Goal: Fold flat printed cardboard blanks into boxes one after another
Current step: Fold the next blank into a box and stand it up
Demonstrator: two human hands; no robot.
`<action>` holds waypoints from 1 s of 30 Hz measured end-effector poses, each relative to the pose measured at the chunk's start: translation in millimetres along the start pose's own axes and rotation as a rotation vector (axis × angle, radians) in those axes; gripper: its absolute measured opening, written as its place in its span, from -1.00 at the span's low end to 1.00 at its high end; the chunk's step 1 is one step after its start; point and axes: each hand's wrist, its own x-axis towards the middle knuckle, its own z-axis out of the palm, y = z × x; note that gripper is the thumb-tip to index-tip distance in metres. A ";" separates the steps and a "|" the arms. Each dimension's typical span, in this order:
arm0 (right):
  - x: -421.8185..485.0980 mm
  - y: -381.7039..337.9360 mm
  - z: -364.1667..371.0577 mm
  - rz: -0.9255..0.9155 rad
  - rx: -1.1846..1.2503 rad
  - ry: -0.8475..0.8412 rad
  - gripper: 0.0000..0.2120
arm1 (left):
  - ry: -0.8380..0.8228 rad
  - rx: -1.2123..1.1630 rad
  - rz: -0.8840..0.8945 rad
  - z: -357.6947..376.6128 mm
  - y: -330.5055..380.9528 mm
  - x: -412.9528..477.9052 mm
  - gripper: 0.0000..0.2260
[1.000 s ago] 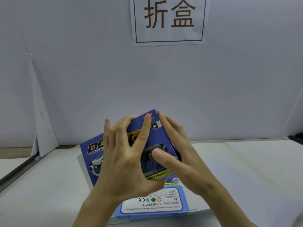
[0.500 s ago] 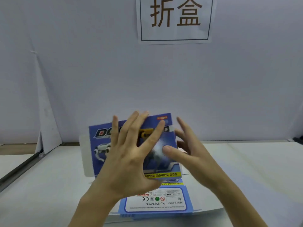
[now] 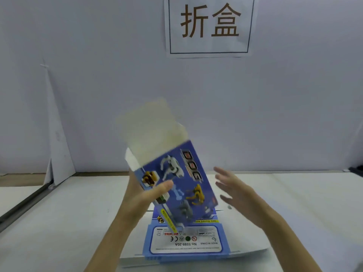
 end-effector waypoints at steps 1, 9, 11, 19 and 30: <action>0.4 -3.0 -5.3 -0.036 0.032 0.067 -0.41 | -0.054 0.041 -0.018 1.0 -5.3 -2.3 -0.23; 17.1 -33.3 13.7 -0.151 0.002 0.097 -0.41 | -0.226 0.178 -0.077 12.2 -21.1 -4.4 -0.16; 25.3 -41.6 17.3 -0.127 -0.001 0.075 -0.40 | -0.226 0.185 -0.075 11.2 -23.1 -3.2 -0.18; 25.6 -20.0 12.4 0.140 0.666 0.014 -0.59 | -0.196 0.175 -0.065 13.2 -29.4 -3.1 -0.19; 6.6 -14.7 15.8 -0.422 -0.173 0.323 -0.59 | -0.189 0.233 -0.072 12.4 -19.3 -4.2 0.00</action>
